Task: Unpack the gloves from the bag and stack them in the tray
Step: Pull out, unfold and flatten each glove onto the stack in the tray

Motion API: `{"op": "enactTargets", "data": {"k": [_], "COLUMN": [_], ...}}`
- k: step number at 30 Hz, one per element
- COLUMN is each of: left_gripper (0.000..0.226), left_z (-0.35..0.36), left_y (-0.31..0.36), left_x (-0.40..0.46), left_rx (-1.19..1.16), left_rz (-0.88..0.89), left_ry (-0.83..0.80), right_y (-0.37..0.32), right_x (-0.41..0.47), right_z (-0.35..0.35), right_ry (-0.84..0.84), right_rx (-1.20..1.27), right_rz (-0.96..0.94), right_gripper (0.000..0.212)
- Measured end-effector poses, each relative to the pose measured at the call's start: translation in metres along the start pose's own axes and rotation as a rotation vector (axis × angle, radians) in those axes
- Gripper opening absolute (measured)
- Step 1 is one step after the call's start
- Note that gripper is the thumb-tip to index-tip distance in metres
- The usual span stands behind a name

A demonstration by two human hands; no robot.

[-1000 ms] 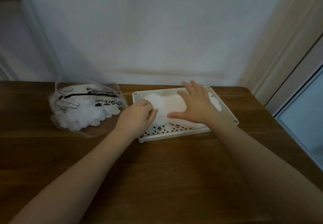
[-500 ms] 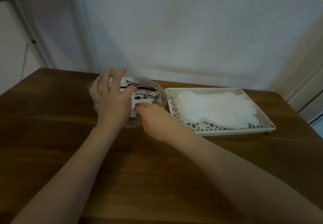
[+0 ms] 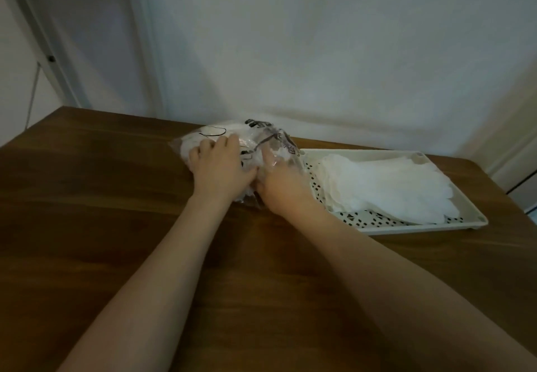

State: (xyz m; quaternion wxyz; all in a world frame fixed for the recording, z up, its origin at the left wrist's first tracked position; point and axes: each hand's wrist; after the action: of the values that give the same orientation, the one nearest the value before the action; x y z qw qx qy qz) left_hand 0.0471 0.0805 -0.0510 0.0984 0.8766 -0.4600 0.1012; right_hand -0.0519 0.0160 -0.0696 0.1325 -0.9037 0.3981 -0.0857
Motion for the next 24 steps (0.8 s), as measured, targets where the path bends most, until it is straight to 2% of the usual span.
{"op": "enactTargets", "data": {"k": [4,7,9,12,15,17,19,21,24], "left_gripper": [0.026,0.015,0.011,0.024,0.037,0.037,0.034,0.031,0.025], "left_z": [0.000,-0.008,-0.014,-0.008,-0.004,-0.002,0.000,0.002,0.005], "left_y": [0.005,0.002,0.000,0.002,0.007,0.009,0.010,0.013,0.013], "left_x": [0.004,0.004,0.003,0.003,0.002,0.001,0.002,0.002,0.001], "left_rx": [-0.136,-0.460,-0.625,-0.574,-0.649,-0.608,-0.548,-0.493,-0.363], "left_rz": [-0.001,-0.072,-0.103,0.053,0.139,0.134,0.113,0.076,0.052], "left_ry": [0.170,0.261,0.319,0.367,0.315,0.301,0.223,0.124,0.030], "right_y": [0.000,0.002,0.003,0.002,0.009,0.016,0.021,0.027,0.034], "right_x": [0.000,-0.001,-0.007,-0.013,-0.015,-0.016,-0.018,-0.020,-0.025], "right_z": [-0.001,-0.012,-0.027,-0.046,-0.053,-0.056,-0.059,-0.064,-0.069], "right_ry": [0.088,0.150,0.185,0.240,0.258,0.225,0.186,0.172,0.158], "right_rx": [0.003,0.108,0.267,0.617,0.817,0.955,1.217,1.419,1.596], "right_rz": [-0.159,-0.214,-0.240,-0.279,-0.218,-0.118,-0.067,-0.077,-0.127], "right_gripper": [0.023,0.022,0.026,0.024,0.018,0.019,0.024,0.028,0.035]}}
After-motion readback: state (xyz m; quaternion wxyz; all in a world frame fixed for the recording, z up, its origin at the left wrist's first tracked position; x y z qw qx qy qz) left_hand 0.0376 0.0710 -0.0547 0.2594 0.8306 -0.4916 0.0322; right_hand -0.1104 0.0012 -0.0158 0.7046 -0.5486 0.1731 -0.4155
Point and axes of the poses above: each hand's wrist, its own x-axis towards the middle knuckle, its own z-axis out of the palm, y = z × x, and after that the axes turned 12 degrees about x, right-handed
